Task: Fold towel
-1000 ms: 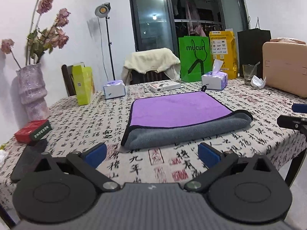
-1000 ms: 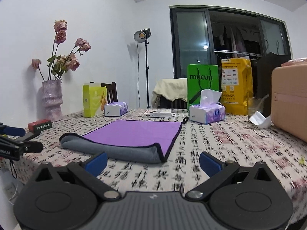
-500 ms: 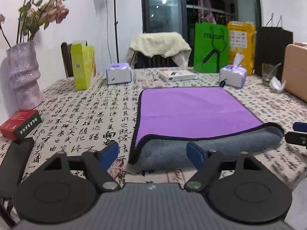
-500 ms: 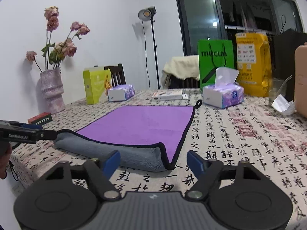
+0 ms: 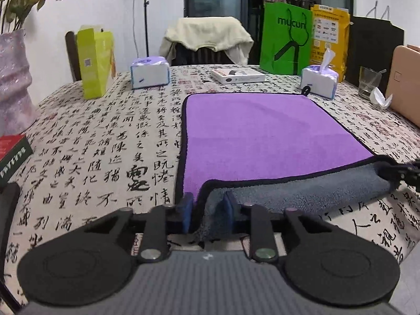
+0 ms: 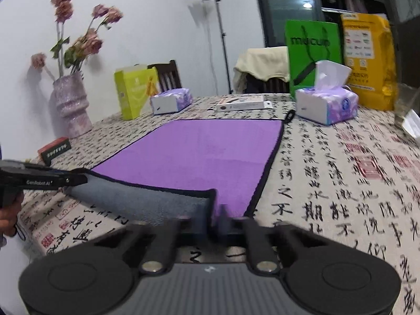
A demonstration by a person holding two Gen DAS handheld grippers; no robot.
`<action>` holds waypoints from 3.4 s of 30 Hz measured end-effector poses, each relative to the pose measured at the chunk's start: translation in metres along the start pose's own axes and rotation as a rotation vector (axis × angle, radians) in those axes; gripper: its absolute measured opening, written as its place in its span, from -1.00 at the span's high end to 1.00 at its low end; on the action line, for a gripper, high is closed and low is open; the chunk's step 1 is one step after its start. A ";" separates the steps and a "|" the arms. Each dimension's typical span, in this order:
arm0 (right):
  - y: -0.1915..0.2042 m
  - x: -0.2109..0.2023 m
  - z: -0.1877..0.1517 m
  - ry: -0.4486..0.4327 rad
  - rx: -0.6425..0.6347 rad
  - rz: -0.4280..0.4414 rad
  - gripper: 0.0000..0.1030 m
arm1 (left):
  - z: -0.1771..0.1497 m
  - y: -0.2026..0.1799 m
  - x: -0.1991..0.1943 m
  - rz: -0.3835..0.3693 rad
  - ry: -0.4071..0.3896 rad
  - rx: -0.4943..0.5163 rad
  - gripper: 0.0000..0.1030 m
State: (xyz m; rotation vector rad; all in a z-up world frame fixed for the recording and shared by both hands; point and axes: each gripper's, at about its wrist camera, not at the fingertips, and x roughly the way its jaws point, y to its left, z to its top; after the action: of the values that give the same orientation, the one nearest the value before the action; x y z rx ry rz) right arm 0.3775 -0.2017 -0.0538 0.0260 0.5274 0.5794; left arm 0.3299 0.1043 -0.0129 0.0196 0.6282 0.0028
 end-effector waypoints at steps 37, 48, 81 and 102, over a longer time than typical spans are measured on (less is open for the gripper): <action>-0.113 0.203 0.156 0.083 0.041 -0.092 0.81 | 0.189 0.044 0.225 -0.008 0.087 -0.090 0.81; -0.118 0.203 0.153 0.052 0.093 -0.126 -0.51 | 0.183 0.059 0.210 0.008 0.032 -0.051 -0.77; -0.042 0.073 0.116 -0.001 0.003 -0.118 -1.00 | 0.109 0.040 0.048 0.121 -0.074 -0.052 -0.98; -0.009 -0.023 0.076 -0.066 0.040 -0.103 -1.00 | 0.054 0.024 -0.048 0.123 -0.125 -0.062 -0.99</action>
State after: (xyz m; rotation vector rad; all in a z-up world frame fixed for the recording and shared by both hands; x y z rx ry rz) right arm 0.4025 -0.2119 0.0218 0.0553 0.4736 0.4656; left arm 0.3229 0.1270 0.0592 -0.0016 0.5009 0.1391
